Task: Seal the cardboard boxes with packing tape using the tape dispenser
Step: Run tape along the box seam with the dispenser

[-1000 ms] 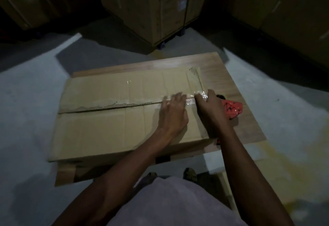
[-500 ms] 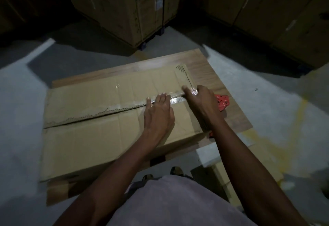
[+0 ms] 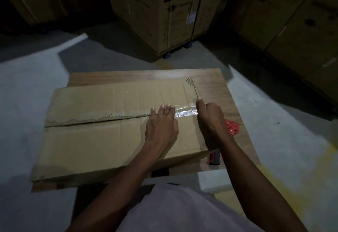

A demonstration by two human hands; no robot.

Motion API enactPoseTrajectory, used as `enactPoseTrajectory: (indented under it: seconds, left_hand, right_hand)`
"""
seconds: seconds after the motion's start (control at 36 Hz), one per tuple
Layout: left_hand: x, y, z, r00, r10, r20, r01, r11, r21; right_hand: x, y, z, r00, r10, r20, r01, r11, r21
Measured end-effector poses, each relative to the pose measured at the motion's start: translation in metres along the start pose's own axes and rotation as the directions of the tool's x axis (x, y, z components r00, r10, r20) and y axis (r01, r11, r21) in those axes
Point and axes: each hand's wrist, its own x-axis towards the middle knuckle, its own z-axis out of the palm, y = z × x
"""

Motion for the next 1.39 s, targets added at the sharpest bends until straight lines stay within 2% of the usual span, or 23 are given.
enactPoseTrajectory:
  seconds: [0.19,0.28,0.36,0.47,0.56,0.64,0.72,0.81,0.94,1.03,1.11,1.17,1.25,1.31,1.39]
  left_hand:
    - [-0.002,0.006,0.0,0.993,-0.074,-0.088,0.063,0.991,-0.121]
    - [-0.005,0.011,0.004,0.99,-0.109,-0.091,0.095,0.985,-0.148]
    - [-0.007,0.013,0.011,0.987,-0.134,-0.086,0.123,0.985,-0.122]
    - [-0.007,0.014,0.012,0.985,-0.15,-0.079,0.141,0.983,-0.117]
    - [-0.007,0.012,0.006,0.989,-0.141,-0.047,0.134,0.983,-0.121]
    - [-0.011,0.009,0.001,0.993,-0.115,-0.038,0.111,0.988,-0.104]
    - [-0.021,-0.001,-0.007,0.991,-0.118,-0.06,0.117,0.993,-0.031]
    - [-0.038,-0.023,-0.013,0.982,-0.176,-0.074,0.179,0.983,0.036]
    - [-0.036,-0.034,-0.02,0.982,-0.188,-0.03,0.188,0.982,-0.014]
    - [-0.032,-0.038,-0.027,0.99,-0.137,0.03,0.138,0.99,-0.034]
    - [-0.04,-0.055,-0.04,0.997,-0.071,0.017,0.073,0.99,-0.118]
    - [-0.047,-0.071,-0.048,0.998,-0.064,-0.006,0.063,0.992,-0.111]
    - [-0.06,-0.099,-0.054,0.987,-0.155,-0.047,0.151,0.985,-0.08]
    - [-0.06,-0.108,-0.054,0.987,-0.163,-0.008,0.161,0.981,-0.103]
    - [-0.052,-0.113,-0.055,0.993,-0.115,0.034,0.118,0.988,-0.097]
  right_hand:
    - [0.003,-0.003,-0.005,0.999,-0.05,0.009,0.051,0.996,-0.075]
    - [-0.001,-0.006,-0.002,0.999,-0.037,0.011,0.039,0.981,-0.191]
    - [-0.003,-0.012,0.003,0.995,-0.004,0.099,0.036,0.946,-0.323]
    - [-0.008,-0.016,0.005,0.985,-0.082,0.155,0.148,0.859,-0.49]
    - [-0.02,-0.024,0.015,0.952,-0.196,0.234,0.298,0.761,-0.576]
    - [-0.032,-0.026,0.022,0.882,-0.316,0.35,0.467,0.691,-0.552]
    - [-0.027,-0.015,0.006,0.832,-0.378,0.407,0.548,0.674,-0.495]
    - [-0.023,-0.009,-0.006,0.846,-0.38,0.374,0.526,0.711,-0.467]
    - [-0.033,-0.037,0.01,0.886,-0.275,0.374,0.447,0.72,-0.53]
    - [-0.049,-0.054,0.031,0.839,-0.288,0.462,0.512,0.704,-0.491]
    - [-0.052,-0.057,0.03,0.799,-0.328,0.504,0.569,0.685,-0.455]
    - [-0.047,-0.048,0.021,0.821,-0.353,0.448,0.552,0.693,-0.465]
    - [-0.05,-0.04,0.017,0.887,-0.314,0.338,0.45,0.75,-0.484]
    - [-0.06,-0.05,0.032,0.916,-0.261,0.304,0.386,0.777,-0.497]
    - [-0.078,-0.08,0.065,0.921,-0.231,0.314,0.365,0.79,-0.493]
